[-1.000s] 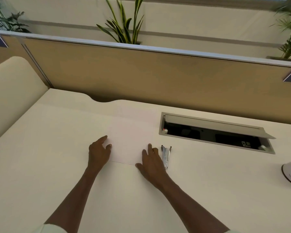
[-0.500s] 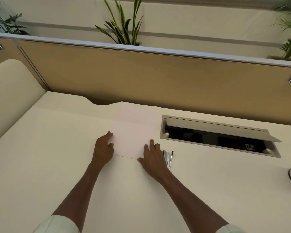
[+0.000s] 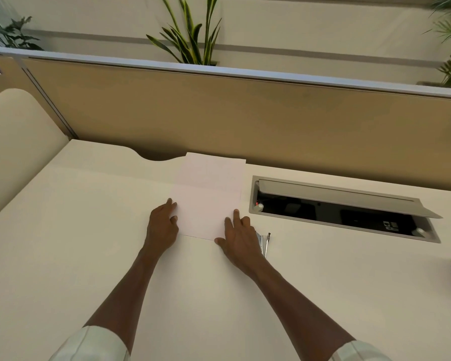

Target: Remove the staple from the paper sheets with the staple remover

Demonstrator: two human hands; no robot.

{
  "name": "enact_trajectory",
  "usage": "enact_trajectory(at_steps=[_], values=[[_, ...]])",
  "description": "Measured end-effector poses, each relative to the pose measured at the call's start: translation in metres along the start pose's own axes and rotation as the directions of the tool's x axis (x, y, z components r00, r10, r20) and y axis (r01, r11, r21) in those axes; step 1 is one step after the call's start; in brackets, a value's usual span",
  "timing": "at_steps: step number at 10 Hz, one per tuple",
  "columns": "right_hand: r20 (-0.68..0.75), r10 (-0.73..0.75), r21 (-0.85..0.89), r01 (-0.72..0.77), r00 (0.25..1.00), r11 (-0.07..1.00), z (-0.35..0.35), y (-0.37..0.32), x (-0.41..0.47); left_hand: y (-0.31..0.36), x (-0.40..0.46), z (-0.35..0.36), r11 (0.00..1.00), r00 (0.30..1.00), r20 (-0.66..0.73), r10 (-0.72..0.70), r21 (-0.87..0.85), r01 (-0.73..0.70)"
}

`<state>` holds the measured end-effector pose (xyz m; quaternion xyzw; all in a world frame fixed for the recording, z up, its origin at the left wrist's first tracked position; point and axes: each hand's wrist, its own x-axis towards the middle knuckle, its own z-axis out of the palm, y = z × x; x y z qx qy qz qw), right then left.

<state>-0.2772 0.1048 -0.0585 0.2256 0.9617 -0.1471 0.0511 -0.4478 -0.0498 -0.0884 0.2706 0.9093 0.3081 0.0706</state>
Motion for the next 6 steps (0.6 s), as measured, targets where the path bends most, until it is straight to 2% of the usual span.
enact_trajectory(at_steps=[2, 3, 5, 6], values=[[0.000, 0.012, 0.034, -0.012, 1.000, 0.999, -0.004, 0.000, -0.002, 0.008, -0.007, -0.004, 1.000, 1.000, -0.007, -0.012, -0.007, 0.012], [-0.024, 0.017, 0.107, -0.014, 1.000, 0.994, -0.010, -0.002, -0.007, 0.013, -0.018, -0.004, 1.000, 0.999, -0.042, -0.005, 0.000, 0.005], [-0.162, -0.015, 0.086, 0.029, 0.987, 0.996, -0.021, -0.001, -0.038, 0.029, -0.051, -0.007, 0.999, 0.999, -0.034, 0.024, 0.045, -0.022], [-0.168, -0.001, 0.067, 0.012, 0.986, 0.998, -0.024, 0.003, -0.062, 0.042, -0.071, -0.012, 0.999, 0.999, -0.018, 0.035, -0.001, -0.035]])
